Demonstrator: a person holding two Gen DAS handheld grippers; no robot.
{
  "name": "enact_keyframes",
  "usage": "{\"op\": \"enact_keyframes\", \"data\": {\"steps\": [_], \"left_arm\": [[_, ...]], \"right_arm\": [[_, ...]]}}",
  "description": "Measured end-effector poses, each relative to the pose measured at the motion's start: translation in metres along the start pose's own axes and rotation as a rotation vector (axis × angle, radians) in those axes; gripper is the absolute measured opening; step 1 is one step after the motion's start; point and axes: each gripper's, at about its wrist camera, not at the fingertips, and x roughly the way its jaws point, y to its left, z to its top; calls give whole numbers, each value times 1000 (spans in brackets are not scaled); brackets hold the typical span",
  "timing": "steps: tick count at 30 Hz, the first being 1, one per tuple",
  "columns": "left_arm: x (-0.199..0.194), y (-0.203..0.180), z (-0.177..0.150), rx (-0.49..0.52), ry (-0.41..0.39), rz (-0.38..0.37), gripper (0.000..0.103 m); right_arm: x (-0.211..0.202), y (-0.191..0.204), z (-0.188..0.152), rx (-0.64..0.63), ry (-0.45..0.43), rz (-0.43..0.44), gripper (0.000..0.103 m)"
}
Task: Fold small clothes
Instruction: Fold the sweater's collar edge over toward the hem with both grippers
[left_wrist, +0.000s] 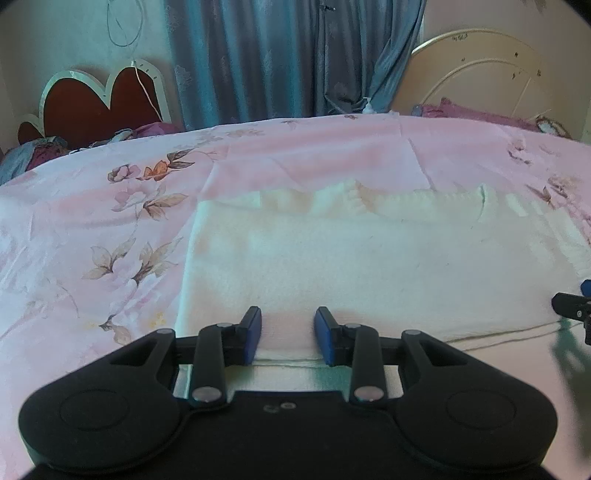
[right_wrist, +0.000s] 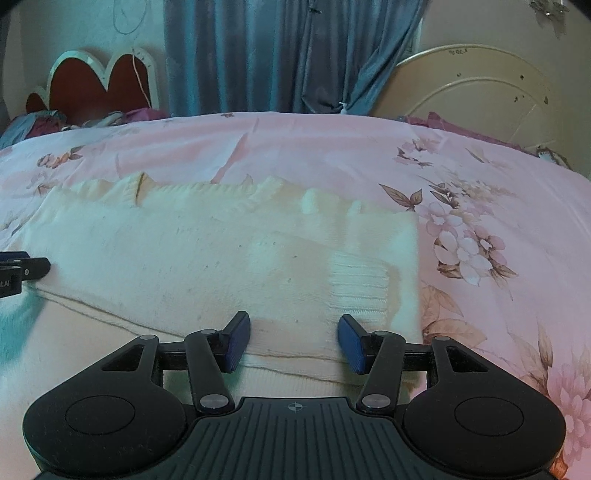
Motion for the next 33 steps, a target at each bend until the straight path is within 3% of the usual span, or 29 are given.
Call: {"op": "enact_keyframes", "data": {"steps": [10,24,33], "left_arm": [[-14,-17,6,39,48,88,33],[-96,-24,-35,15,19,5,41],[-132,-14,-74,14,30,-34,46]], "right_arm": [[-4,-6,10,-59,43,62,55],[-85,2,-33,-29,-20,243,55],[-139,12,-76,0,-41,212,55]]}}
